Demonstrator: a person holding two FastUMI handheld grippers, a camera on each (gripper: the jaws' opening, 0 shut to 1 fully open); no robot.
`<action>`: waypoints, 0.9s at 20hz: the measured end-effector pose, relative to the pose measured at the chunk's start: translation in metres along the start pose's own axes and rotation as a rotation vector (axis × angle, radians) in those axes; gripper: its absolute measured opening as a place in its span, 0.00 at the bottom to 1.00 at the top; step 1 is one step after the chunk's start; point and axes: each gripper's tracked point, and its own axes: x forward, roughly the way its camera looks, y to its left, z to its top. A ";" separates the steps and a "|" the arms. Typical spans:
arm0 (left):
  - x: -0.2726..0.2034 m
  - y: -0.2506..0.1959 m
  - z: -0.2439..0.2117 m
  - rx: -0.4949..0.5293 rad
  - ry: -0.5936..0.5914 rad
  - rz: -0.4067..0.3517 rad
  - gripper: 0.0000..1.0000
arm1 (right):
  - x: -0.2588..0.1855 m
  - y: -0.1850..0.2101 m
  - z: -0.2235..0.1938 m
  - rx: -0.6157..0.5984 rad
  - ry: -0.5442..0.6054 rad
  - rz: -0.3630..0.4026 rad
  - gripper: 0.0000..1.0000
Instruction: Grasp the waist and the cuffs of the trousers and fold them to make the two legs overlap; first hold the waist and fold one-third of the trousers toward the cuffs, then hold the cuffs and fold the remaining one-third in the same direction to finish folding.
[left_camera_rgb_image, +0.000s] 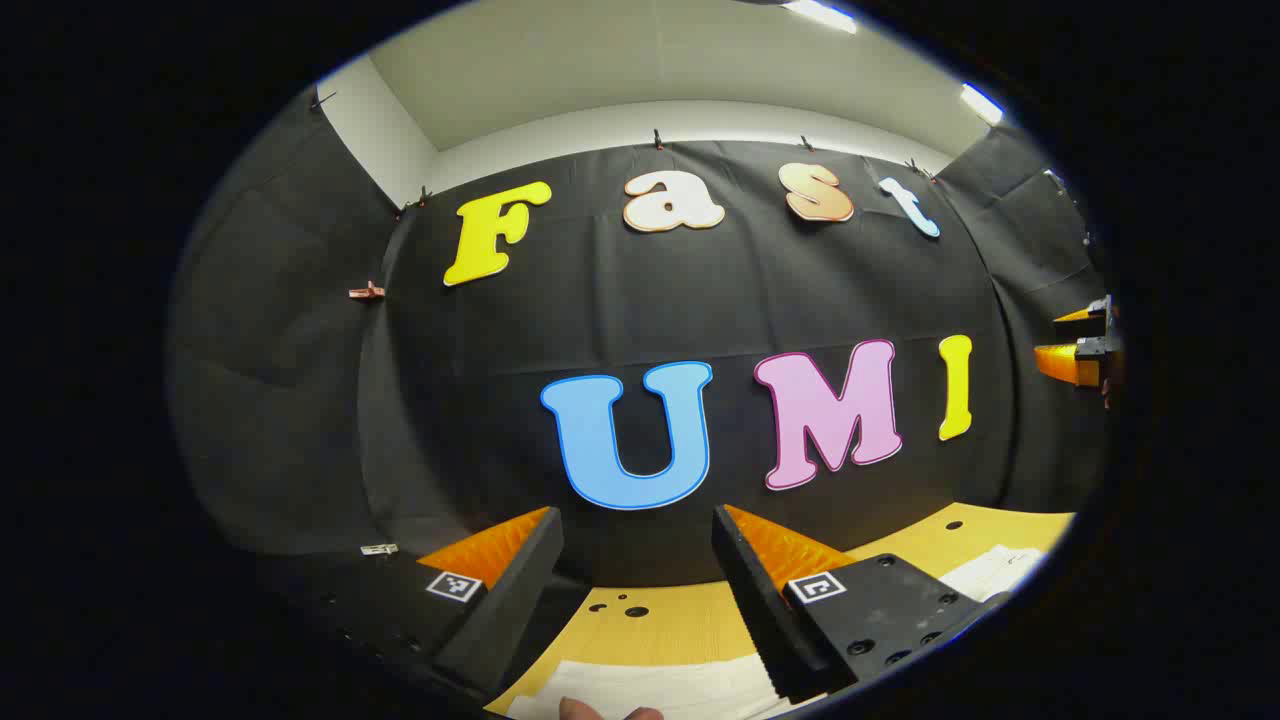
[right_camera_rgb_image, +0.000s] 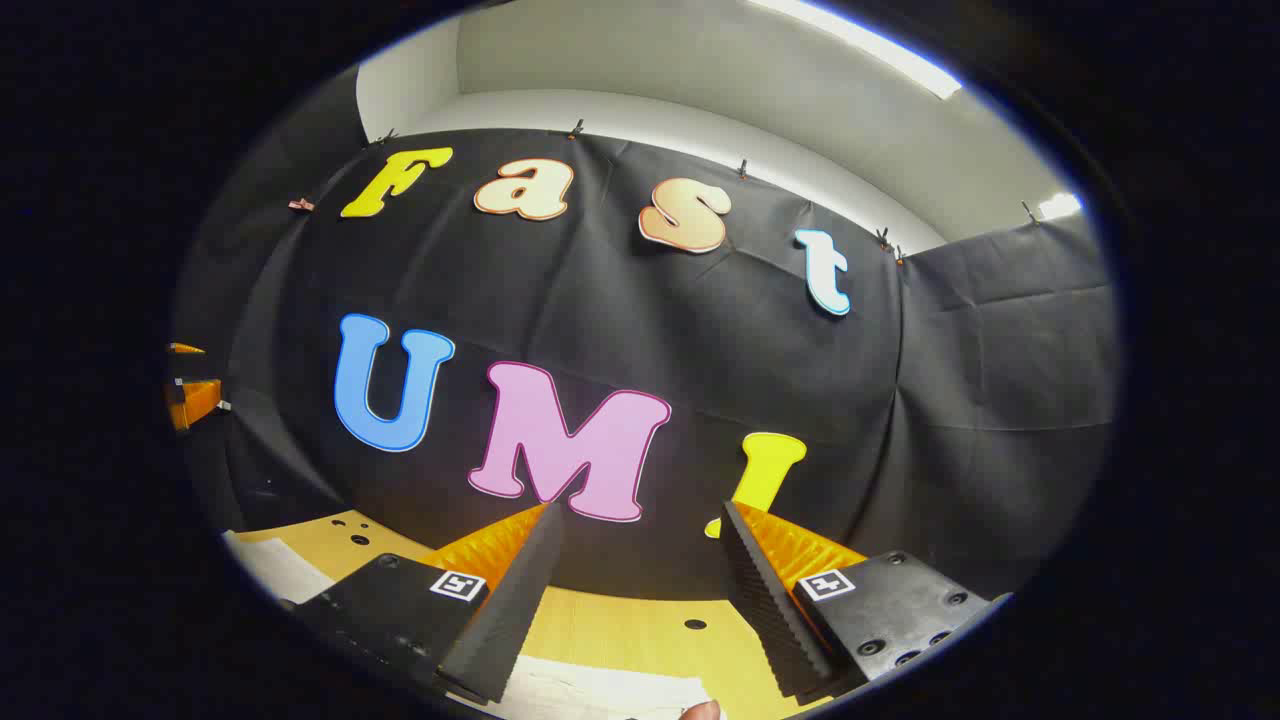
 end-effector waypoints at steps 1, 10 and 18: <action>0.000 0.000 0.001 0.003 0.002 0.001 0.95 | 0.000 0.001 0.000 -0.005 -0.001 0.002 0.97; 0.002 0.002 -0.002 -0.001 0.021 0.034 0.95 | 0.003 0.005 -0.009 -0.055 0.009 0.039 0.97; -0.004 0.006 -0.013 0.046 0.038 0.039 0.95 | 0.002 0.009 -0.013 -0.100 0.011 0.075 0.97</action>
